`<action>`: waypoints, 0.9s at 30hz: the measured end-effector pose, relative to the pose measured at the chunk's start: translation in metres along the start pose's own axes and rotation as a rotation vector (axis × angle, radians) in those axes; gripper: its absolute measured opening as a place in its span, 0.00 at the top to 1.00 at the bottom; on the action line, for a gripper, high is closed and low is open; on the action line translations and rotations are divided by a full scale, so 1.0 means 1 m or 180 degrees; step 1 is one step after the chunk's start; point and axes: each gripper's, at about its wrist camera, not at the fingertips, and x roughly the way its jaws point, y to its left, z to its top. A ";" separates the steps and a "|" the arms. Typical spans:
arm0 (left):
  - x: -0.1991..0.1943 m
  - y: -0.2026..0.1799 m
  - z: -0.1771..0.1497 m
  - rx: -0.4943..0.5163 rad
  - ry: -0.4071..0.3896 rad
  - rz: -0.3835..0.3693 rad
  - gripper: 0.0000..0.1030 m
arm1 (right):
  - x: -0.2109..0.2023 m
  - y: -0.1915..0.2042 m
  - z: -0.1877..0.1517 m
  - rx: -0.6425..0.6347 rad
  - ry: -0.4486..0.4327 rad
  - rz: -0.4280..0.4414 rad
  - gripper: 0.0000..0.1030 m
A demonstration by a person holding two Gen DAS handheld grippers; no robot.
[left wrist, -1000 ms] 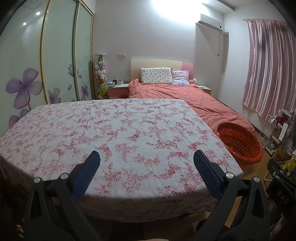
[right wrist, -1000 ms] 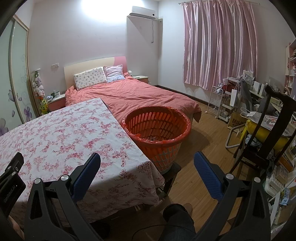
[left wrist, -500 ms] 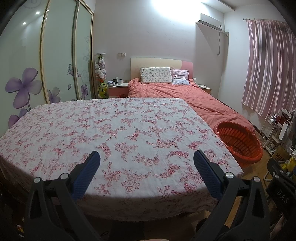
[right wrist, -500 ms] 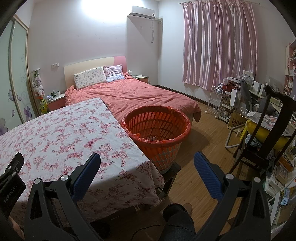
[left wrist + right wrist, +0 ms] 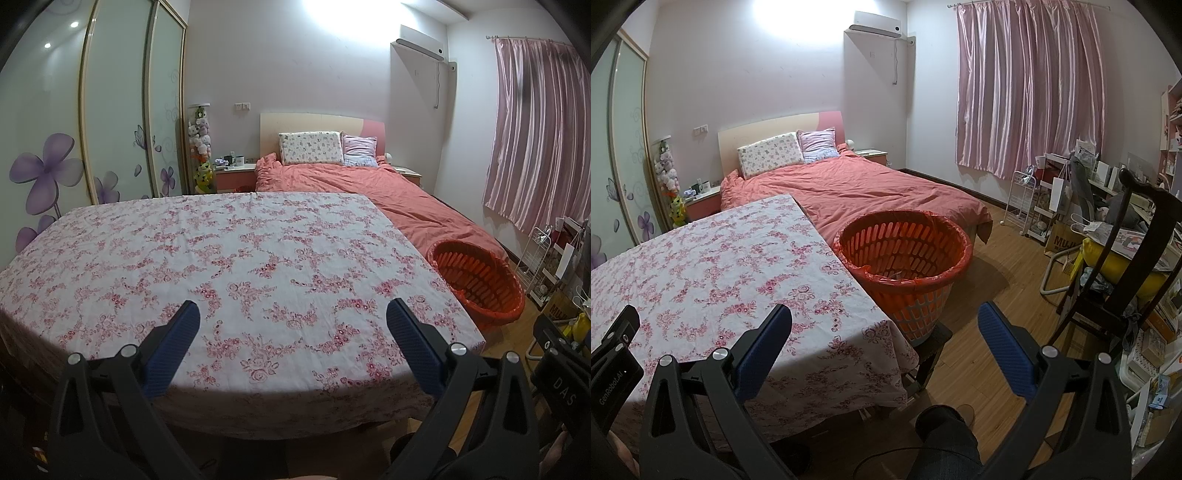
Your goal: Collect trash
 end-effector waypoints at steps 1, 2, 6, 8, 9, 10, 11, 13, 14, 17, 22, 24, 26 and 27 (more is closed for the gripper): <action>0.000 0.000 0.000 -0.0001 0.0000 0.0000 0.04 | 0.000 0.000 0.000 0.0000 0.0000 -0.0001 0.03; 0.001 0.000 0.000 0.0000 0.0003 -0.0002 0.04 | 0.000 0.000 0.000 0.0001 -0.0001 0.0000 0.03; 0.000 -0.001 -0.001 0.0000 0.0006 -0.0001 0.04 | 0.000 0.000 0.000 0.0001 -0.0002 -0.0001 0.03; 0.000 -0.001 -0.002 0.0000 0.0006 -0.0001 0.04 | 0.000 -0.001 0.000 0.0002 -0.0001 -0.0002 0.03; 0.000 -0.001 -0.001 -0.0001 0.0006 -0.0001 0.04 | 0.000 0.000 0.000 0.0002 0.0000 -0.0002 0.03; 0.001 -0.001 -0.001 0.0000 0.0007 0.0000 0.04 | 0.000 -0.001 0.000 0.0002 -0.0001 -0.0001 0.03; 0.001 -0.001 -0.001 0.0000 0.0007 0.0001 0.04 | 0.000 -0.001 0.000 0.0002 -0.0002 -0.0001 0.03; 0.000 -0.001 -0.001 0.0000 0.0008 -0.0003 0.04 | 0.000 0.000 0.000 0.0003 -0.0003 -0.0002 0.03; 0.000 -0.001 -0.001 -0.0002 0.0009 -0.0003 0.04 | 0.000 -0.001 0.000 0.0001 -0.0002 -0.0001 0.03; 0.001 0.000 -0.001 -0.0002 0.0009 0.0000 0.04 | 0.000 -0.001 0.000 0.0000 0.0000 -0.0001 0.03; 0.001 0.000 0.000 0.0001 0.0009 -0.0001 0.04 | 0.000 -0.001 0.000 0.0000 0.0001 -0.0001 0.03; 0.001 0.000 0.000 0.0001 0.0009 -0.0002 0.04 | 0.000 -0.001 0.000 0.0000 0.0003 -0.0001 0.03; 0.001 -0.001 -0.001 0.0003 0.0014 -0.0003 0.04 | 0.000 -0.001 0.000 0.0000 0.0005 -0.0001 0.03; 0.002 0.000 -0.001 0.0002 0.0017 -0.0004 0.04 | 0.000 0.000 0.000 -0.0001 0.0006 -0.0001 0.03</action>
